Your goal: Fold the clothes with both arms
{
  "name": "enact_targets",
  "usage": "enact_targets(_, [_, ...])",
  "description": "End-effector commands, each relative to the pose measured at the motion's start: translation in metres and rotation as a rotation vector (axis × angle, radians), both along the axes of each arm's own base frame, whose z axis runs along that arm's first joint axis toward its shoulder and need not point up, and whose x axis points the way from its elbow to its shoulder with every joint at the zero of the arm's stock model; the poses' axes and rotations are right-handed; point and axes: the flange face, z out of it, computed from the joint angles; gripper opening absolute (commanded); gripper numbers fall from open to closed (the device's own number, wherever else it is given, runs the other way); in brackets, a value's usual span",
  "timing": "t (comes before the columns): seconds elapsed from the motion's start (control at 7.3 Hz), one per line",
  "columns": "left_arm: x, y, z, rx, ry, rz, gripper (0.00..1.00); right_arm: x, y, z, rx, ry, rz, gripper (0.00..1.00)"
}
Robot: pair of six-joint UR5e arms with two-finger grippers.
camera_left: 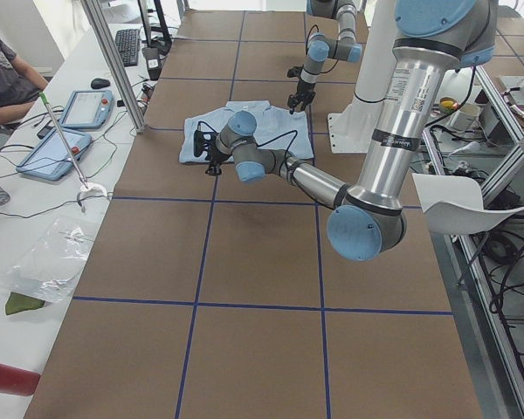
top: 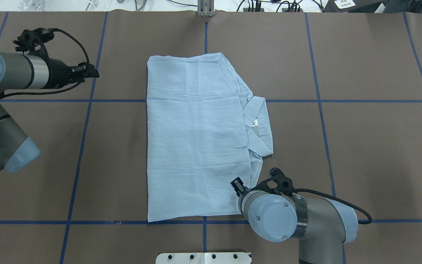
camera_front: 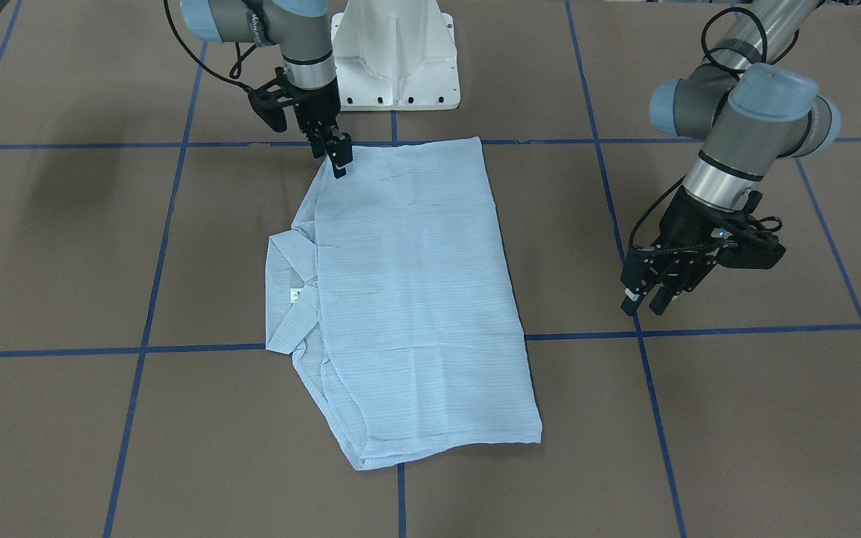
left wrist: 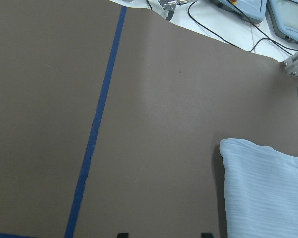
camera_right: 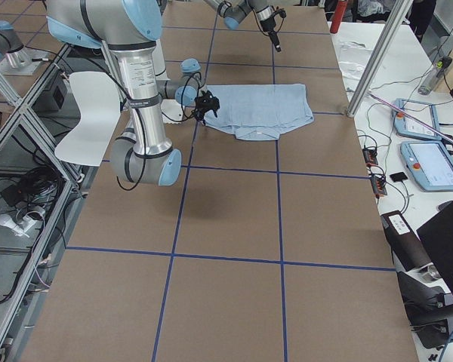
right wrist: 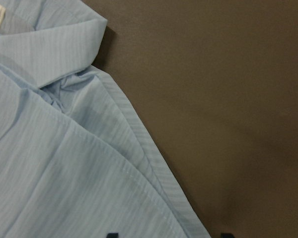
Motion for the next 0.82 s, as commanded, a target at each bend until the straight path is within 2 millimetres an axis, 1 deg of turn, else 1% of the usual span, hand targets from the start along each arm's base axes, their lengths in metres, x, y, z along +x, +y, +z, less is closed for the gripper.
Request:
enact_targets(0.0, [0.0002, 0.0004, -0.0008, -0.011, 0.009, -0.006, 0.58, -0.0045, 0.0018, 0.0034, 0.002, 0.009, -0.008, 0.74])
enact_targets(0.27, [0.0, 0.0006, 0.0001, -0.012, 0.008, -0.006, 0.58, -0.0085, 0.0022, 0.0092, 0.006, 0.023, -0.017, 0.74])
enact_targets(0.41, [0.0, 0.0006, 0.0001, -0.012, 0.008, -0.006, 0.58, -0.0085, 0.0022, 0.0092, 0.007, 0.024, -0.018, 0.69])
enact_targets(0.55, [-0.0002, 0.0009, -0.0006, -0.012, 0.01, -0.006, 0.58, -0.0111, 0.0029, 0.0116, 0.006, 0.03, -0.022, 0.69])
enact_targets(0.68, [-0.0004, 0.0011, 0.0003, -0.013, 0.009, -0.006, 0.58, -0.0114, 0.0038, 0.0116, 0.004, 0.029, -0.021, 0.65])
